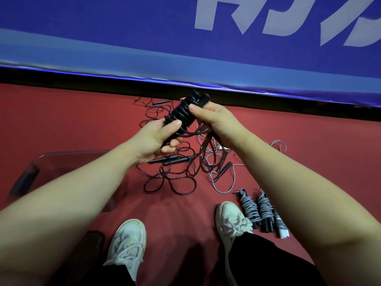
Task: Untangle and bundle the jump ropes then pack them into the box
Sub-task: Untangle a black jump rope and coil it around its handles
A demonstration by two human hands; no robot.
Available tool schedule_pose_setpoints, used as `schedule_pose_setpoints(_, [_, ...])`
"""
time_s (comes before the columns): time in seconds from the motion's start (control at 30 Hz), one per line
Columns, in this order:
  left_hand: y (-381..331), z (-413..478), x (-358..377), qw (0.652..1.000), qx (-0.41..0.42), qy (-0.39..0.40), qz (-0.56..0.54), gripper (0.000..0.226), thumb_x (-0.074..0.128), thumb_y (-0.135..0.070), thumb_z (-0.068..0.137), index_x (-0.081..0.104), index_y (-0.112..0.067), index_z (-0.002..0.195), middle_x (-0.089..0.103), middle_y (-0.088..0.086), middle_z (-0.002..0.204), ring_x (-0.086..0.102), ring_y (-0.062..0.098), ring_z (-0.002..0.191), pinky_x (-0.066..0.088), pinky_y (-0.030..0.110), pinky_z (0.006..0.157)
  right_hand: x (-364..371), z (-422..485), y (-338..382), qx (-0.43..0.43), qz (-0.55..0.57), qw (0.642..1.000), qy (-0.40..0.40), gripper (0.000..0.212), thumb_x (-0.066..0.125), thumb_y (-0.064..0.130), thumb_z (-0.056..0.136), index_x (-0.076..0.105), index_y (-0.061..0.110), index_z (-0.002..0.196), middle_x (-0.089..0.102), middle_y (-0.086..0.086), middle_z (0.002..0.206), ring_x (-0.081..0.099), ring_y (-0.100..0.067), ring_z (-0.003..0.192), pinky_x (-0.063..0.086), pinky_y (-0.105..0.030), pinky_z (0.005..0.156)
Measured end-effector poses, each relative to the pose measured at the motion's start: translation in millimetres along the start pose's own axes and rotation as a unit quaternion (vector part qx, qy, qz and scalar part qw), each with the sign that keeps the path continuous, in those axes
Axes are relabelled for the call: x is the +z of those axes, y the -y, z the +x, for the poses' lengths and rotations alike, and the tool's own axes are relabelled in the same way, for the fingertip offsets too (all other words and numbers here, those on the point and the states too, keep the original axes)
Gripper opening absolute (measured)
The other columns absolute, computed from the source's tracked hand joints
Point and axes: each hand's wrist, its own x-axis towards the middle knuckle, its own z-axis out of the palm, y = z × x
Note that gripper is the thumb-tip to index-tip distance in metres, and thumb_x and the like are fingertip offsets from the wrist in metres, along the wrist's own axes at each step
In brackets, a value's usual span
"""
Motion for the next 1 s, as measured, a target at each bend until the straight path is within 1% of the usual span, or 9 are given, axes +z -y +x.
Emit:
schedule_pose_setpoints(0.07, [1,-1,4,1.000,0.000,-0.001,-0.008,0.025,0.049,-0.037,0.082,0.041,-0.013,0.087,0.045,-0.005,0.051,0.034,0.003,0.037,0.027,0.010,0.035,-3,0,2,-0.008,0.002,1.000,0.010,0.021,0.061,0.038,0.081,0.070,0.024,0.093,0.062,-0.004,0.090,0.052,-0.019,0.086,0.036,-0.034,0.080])
schedule_pose_setpoints(0.17, [1,2,5,0.995,0.019,-0.037,-0.096,0.026,0.051,-0.037,0.090,0.041,-0.013,0.092,0.044,-0.006,0.051,0.033,0.001,0.035,0.025,0.010,0.034,-16,-8,6,-0.017,-0.127,0.991,0.026,0.020,0.047,0.035,0.096,0.065,0.028,0.091,0.049,0.017,0.063,0.042,0.001,0.057,0.032,-0.017,0.058])
schedule_pose_setpoints(0.33, [-6,12,0,0.983,0.052,-0.108,-0.142,0.029,0.052,-0.045,0.081,0.044,-0.017,0.084,0.042,-0.006,0.052,0.030,0.002,0.036,0.018,0.013,0.036,-26,-19,-16,0.016,-0.256,0.960,0.111,0.029,0.040,0.035,0.100,0.065,0.023,0.091,0.041,0.016,0.055,0.035,-0.001,0.054,0.030,-0.015,0.055])
schedule_pose_setpoints(0.53, [-7,9,-7,0.983,0.054,-0.117,-0.134,0.026,0.049,-0.043,0.086,0.046,-0.018,0.089,0.043,-0.006,0.052,0.030,0.003,0.036,0.016,0.013,0.036,-45,-15,-67,-0.014,-0.493,0.868,0.058,0.017,0.048,0.020,0.097,0.057,0.007,0.102,0.052,-0.001,0.093,0.053,-0.023,0.087,0.043,-0.035,0.077])
schedule_pose_setpoints(0.7, [-5,10,-9,0.985,0.039,-0.117,-0.119,0.025,0.051,-0.042,0.084,0.044,-0.019,0.089,0.043,-0.006,0.052,0.030,0.002,0.036,0.017,0.012,0.034,-64,-22,-103,0.010,-0.570,0.821,-0.026,0.024,0.052,0.004,0.086,0.064,0.014,0.104,0.045,0.000,0.106,0.045,-0.024,0.109,0.036,-0.027,0.075])
schedule_pose_setpoints(0.77, [1,13,-2,0.992,0.017,-0.106,-0.071,0.021,0.051,-0.038,0.089,0.042,-0.019,0.087,0.044,-0.006,0.053,0.031,0.004,0.038,0.017,0.012,0.037,-58,-22,-108,0.114,-0.498,0.858,0.056,0.044,0.058,0.002,0.079,0.057,0.016,0.121,0.045,-0.006,0.116,0.043,-0.024,0.111,0.032,-0.025,0.082])
schedule_pose_setpoints(0.83, [9,17,6,0.995,0.006,-0.099,0.000,0.019,0.049,-0.032,0.095,0.043,-0.018,0.084,0.045,-0.005,0.054,0.031,0.006,0.041,0.019,0.014,0.041,-43,-22,-96,0.233,-0.192,0.948,0.099,0.066,0.057,-0.001,0.061,0.046,0.021,0.123,0.047,-0.005,0.114,0.045,-0.019,0.098,0.036,-0.026,0.073])
schedule_pose_setpoints(0.87, [12,19,7,0.994,0.007,-0.100,0.031,0.019,0.049,-0.030,0.096,0.044,-0.018,0.083,0.045,-0.003,0.056,0.032,0.007,0.042,0.021,0.015,0.042,-40,-20,-88,0.254,-0.049,0.963,0.072,0.067,0.049,-0.001,0.054,0.046,0.022,0.117,0.052,-0.004,0.112,0.046,-0.017,0.094,0.036,-0.024,0.064])
schedule_pose_setpoints(1.0, [19,19,0,0.988,0.017,-0.107,0.107,0.018,0.051,-0.025,0.096,0.045,-0.015,0.082,0.043,0.002,0.060,0.033,0.009,0.042,0.026,0.015,0.042,-40,-12,-54,0.176,0.121,0.977,0.023,0.058,0.062,0.023,0.064,0.052,0.025,0.122,0.059,0.004,0.120,0.048,-0.010,0.116,0.033,-0.027,0.085])
